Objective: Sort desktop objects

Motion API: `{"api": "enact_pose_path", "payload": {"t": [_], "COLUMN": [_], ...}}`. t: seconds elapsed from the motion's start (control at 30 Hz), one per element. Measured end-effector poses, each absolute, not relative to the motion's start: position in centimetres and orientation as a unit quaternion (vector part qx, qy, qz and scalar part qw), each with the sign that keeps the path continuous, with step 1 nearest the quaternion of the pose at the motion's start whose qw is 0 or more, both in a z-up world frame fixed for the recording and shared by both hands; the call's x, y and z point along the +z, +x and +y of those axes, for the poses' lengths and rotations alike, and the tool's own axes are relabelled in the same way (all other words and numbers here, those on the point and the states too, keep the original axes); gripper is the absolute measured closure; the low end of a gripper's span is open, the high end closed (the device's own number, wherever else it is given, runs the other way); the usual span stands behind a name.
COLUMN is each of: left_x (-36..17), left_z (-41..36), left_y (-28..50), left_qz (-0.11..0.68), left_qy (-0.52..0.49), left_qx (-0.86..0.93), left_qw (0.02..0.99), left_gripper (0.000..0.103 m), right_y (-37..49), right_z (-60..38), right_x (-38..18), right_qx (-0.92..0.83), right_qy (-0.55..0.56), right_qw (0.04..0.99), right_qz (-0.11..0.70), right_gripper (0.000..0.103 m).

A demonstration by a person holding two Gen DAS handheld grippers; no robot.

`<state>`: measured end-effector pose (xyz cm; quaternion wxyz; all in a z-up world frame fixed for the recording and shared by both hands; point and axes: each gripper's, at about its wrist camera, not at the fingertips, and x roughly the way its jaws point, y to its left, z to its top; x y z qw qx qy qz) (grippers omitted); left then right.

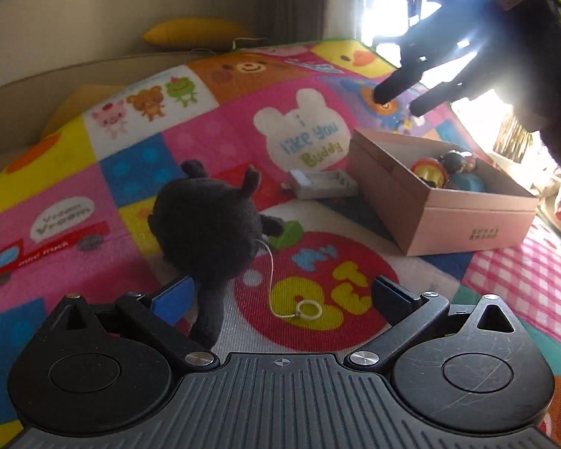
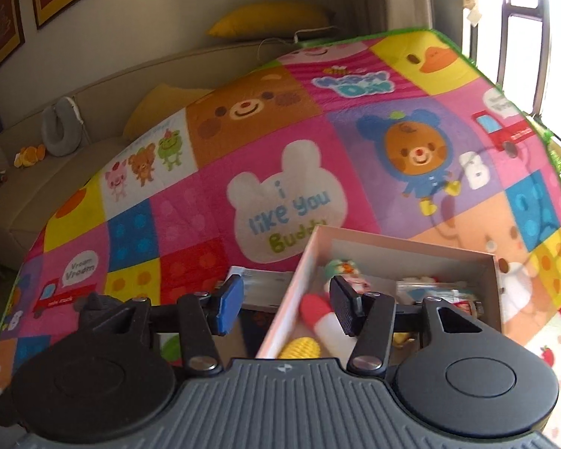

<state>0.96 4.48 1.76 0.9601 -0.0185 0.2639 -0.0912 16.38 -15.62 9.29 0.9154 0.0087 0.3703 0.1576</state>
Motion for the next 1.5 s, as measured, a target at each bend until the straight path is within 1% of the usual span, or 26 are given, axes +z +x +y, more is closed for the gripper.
{"api": "enact_pose_path", "payload": {"t": [0.1,0.13,0.2,0.23,0.27,0.47,0.57,0.67,0.73,0.77,0.8,0.83,1.0,1.1,1.17,1.23,1.27,1.3,1.37,1.43,1.47,1.5], "left_x": [1.7,1.7,1.6,1.6,1.6,1.3,1.3,1.3,1.4,1.4,1.5,1.6,1.8,2.0,2.2,2.6,2.7,2.8,2.9,2.9,2.8,2.8], "left_z": [4.9,5.0,5.2,5.4,5.7,6.5,6.6,6.7,6.8,6.8,6.5,6.3,4.6,3.5,2.7,2.1,1.9,1.8,1.7,2.0,2.3,2.6], "left_y": [0.8,0.7,0.8,0.8,0.8,1.1,1.1,0.9,0.7,0.6,0.5,0.4,-0.9,-1.5,-1.4,-1.0,-0.6,-0.4,-0.2,-0.3,-0.5,-0.6], "left_qz": [0.262,0.259,0.254,0.253,0.253,0.257,0.257,0.25,0.243,0.243,0.245,0.246,0.262,0.257,0.254,0.252,0.252,0.253,0.252,0.254,0.256,0.257], "left_qy": [-0.035,-0.04,-0.052,-0.06,-0.069,-0.102,-0.106,-0.111,-0.112,-0.108,-0.101,-0.093,-0.038,-0.001,0.025,0.039,0.038,0.034,0.025,0.019,0.017,0.016], "left_qx": [-0.102,-0.105,-0.109,-0.109,-0.108,-0.115,-0.114,-0.106,-0.103,-0.099,-0.094,-0.09,-0.108,-0.118,-0.119,-0.12,-0.122,-0.121,-0.116,-0.11,-0.107,-0.102], "left_qw": [0.959,0.959,0.96,0.959,0.959,0.954,0.954,0.956,0.958,0.959,0.96,0.961,0.958,0.959,0.96,0.959,0.959,0.959,0.96,0.961,0.961,0.961], "left_gripper": [0.0,0.0,0.0,0.0,0.0,0.0,0.0,0.0,0.0,0.0,0.0,0.0,0.0,0.0,0.0,0.0,0.0,0.0,0.0,0.0,0.0,0.0], "right_y": [19.9,21.2,23.0,23.6,24.0,25.2,25.4,24.1,22.7,21.9,20.7,19.5,13.0,10.0,8.0,6.4,6.1,6.1,6.9,8.5,9.7,10.9], "right_z": [-11.5,-10.1,-8.0,-7.1,-6.4,-4.3,-4.0,-3.8,-4.1,-4.3,-4.7,-5.0,-7.3,-9.2,-10.4,-11.6,-12.1,-12.3,-12.3,-11.4,-10.8,-10.4], "right_x": [8.4,7.7,6.0,5.1,4.2,1.0,0.3,0.7,1.0,1.2,1.5,1.7,2.7,3.6,4.4,5.1,5.4,5.6,6.4,7.2,7.5,7.7], "right_qx": [0.172,0.172,0.169,0.169,0.164,0.137,0.132,0.146,0.16,0.167,0.179,0.192,0.236,0.245,0.234,0.223,0.219,0.219,0.219,0.234,0.239,0.239], "right_qy": [-0.004,-0.014,-0.025,-0.031,-0.039,-0.067,-0.077,-0.084,-0.079,-0.073,-0.064,-0.059,-0.063,-0.061,-0.079,-0.097,-0.098,-0.095,-0.086,-0.072,-0.061,-0.049], "right_qw": [0.891,0.881,0.86,0.852,0.847,0.846,0.845,0.847,0.841,0.837,0.833,0.83,0.827,0.837,0.861,0.879,0.884,0.885,0.886,0.882,0.88,0.878], "right_qz": [0.419,0.441,0.48,0.495,0.504,0.511,0.513,0.505,0.51,0.515,0.519,0.52,0.507,0.486,0.445,0.41,0.401,0.399,0.399,0.403,0.407,0.412], "right_gripper": [0.051,0.053,0.061,0.063,0.065,0.065,0.079,0.081,0.09,0.09,0.096,0.1,0.1,0.1,0.098,0.088,0.08,0.073,0.07,0.048,0.032,0.032]}}
